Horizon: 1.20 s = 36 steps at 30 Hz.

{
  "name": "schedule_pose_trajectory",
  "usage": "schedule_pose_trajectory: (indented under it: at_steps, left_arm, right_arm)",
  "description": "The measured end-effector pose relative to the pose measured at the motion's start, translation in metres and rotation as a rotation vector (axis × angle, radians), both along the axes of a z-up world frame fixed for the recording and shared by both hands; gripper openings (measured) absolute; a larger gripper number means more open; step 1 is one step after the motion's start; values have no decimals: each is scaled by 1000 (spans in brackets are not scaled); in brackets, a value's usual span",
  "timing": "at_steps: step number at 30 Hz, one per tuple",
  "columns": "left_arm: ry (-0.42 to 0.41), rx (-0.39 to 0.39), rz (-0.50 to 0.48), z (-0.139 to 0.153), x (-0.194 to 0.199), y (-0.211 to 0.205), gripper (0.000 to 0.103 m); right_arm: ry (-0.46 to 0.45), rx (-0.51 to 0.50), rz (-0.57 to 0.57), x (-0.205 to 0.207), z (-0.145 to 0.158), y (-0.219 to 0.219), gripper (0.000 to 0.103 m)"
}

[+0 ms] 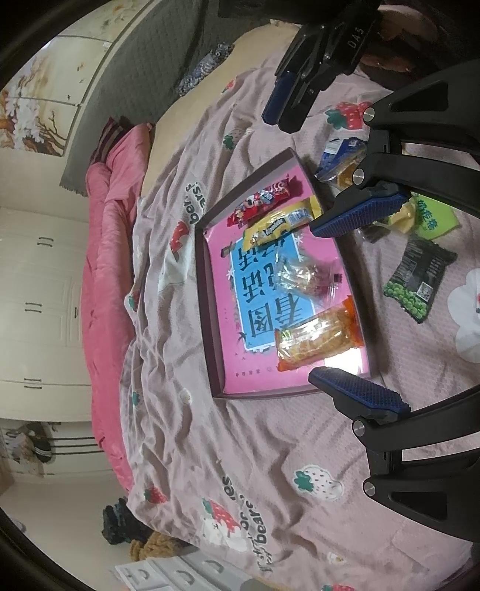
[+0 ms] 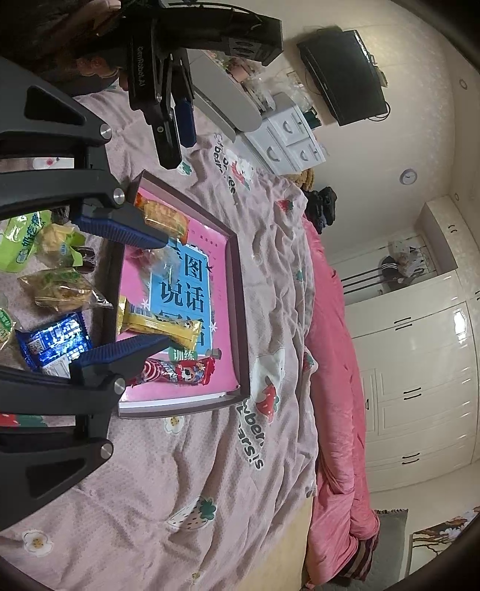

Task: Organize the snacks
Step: 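Raise both open grippers away from the tray, then move both open grippers toward the remaining snacks beside the tray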

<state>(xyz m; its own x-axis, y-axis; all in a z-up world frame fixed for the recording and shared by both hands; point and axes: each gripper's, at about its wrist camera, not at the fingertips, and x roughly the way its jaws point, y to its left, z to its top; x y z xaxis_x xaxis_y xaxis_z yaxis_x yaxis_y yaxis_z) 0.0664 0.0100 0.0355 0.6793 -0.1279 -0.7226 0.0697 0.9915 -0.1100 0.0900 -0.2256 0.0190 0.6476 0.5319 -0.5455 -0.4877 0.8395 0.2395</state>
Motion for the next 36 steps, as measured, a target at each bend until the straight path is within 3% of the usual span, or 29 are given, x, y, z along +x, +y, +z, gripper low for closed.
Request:
schedule_pose_trajectory:
  at_steps: [25,36]
  left_arm:
    - [52,51,-39,-12,-22,-2,74]
    - [120,71,-66,-32,-24,-4,74]
  right_arm:
    - [19,-49,19,-25,-1,6,48]
    - [41,-110,49,-32,-9,17,48]
